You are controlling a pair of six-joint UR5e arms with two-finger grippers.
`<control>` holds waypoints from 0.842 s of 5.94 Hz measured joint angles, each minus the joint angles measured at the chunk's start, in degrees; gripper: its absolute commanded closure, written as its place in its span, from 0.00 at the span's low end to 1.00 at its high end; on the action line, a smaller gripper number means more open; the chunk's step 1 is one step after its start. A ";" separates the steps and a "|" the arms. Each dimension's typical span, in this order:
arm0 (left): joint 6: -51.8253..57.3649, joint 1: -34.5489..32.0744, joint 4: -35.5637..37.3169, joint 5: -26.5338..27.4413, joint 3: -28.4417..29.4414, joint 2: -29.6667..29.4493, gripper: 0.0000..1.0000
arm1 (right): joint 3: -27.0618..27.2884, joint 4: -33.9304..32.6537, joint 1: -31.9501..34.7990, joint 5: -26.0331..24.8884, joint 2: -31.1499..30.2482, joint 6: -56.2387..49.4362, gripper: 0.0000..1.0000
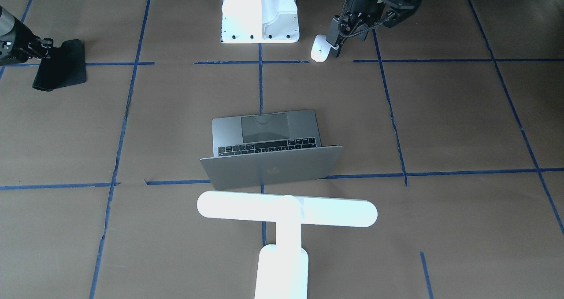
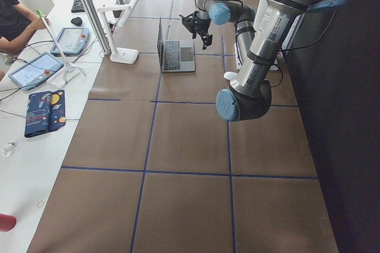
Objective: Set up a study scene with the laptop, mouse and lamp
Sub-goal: 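Grasp the black mouse pad edge with the right gripper, then drag the black mouse pad with the right gripper beside the laptop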
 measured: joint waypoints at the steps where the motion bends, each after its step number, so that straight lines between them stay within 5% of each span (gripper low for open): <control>1: -0.01 0.00 0.00 0.00 0.00 0.00 0.00 | 0.99 0.17 0.53 -0.02 -0.08 0.09 1.00; 5: -0.02 -0.06 0.09 0.00 0.08 0.02 0.00 | 4.97 -0.04 5.06 -1.11 7.46 0.08 1.00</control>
